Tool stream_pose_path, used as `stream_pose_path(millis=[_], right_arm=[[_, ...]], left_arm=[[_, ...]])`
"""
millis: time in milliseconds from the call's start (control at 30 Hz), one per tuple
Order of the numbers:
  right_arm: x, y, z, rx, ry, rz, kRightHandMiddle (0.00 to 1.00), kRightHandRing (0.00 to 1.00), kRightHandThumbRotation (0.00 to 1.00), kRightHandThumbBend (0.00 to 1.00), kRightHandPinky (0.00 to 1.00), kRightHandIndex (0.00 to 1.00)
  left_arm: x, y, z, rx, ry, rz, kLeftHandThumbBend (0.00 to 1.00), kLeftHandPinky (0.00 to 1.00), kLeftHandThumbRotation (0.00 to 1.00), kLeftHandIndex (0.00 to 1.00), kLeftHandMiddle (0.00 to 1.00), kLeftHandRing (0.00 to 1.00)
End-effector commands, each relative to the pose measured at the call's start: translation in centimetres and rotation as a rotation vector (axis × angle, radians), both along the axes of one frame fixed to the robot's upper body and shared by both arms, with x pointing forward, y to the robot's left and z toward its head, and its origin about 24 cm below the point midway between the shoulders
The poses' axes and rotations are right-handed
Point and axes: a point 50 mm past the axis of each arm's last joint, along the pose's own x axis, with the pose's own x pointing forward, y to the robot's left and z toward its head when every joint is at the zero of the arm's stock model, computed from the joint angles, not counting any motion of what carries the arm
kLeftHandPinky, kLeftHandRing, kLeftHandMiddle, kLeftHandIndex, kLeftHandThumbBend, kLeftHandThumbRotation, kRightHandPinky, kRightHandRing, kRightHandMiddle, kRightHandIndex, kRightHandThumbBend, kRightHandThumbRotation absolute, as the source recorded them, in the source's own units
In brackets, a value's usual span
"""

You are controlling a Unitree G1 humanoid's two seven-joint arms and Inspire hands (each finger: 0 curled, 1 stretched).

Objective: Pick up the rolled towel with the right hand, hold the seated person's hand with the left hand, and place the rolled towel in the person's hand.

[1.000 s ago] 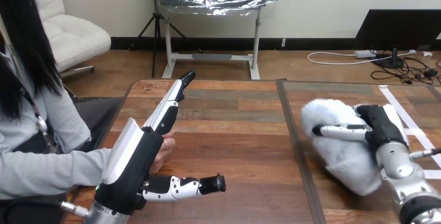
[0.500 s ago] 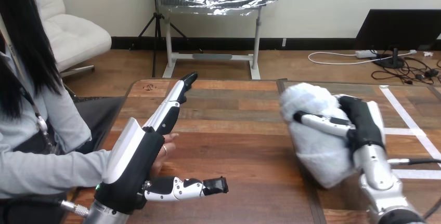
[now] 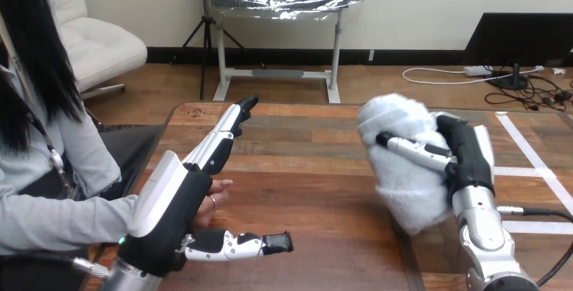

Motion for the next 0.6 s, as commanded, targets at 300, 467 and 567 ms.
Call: stream_pose_path(millis=[300, 467, 567], right_arm=[[2.3, 1.4, 5.4, 0.079, -0.299, 0.009, 0.41, 0.33, 0.0, 0.7, 0.28, 0.41], [2.3, 1.5, 5.6, 0.062, -0.311, 0.0, 0.41, 0.33, 0.0, 0.71, 0.27, 0.4], [2.3, 1.6, 5.6, 0.087, -0.315, 0.009, 0.41, 0.32, 0.0, 0.71, 0.27, 0.4]], left_arm=[[0.8, 1.0, 3.4, 0.073, -0.14, 0.027, 1.0, 0.79, 0.31, 0.91, 0.93, 0.88], [0.8, 1.4, 3.9, 0.106, -0.162, 0.054, 1.0, 0.75, 0.29, 0.88, 0.9, 0.85], [0.7, 1.5, 4.2, 0.105, -0.183, 0.064, 1.0, 0.73, 0.28, 0.86, 0.87, 0.83]])
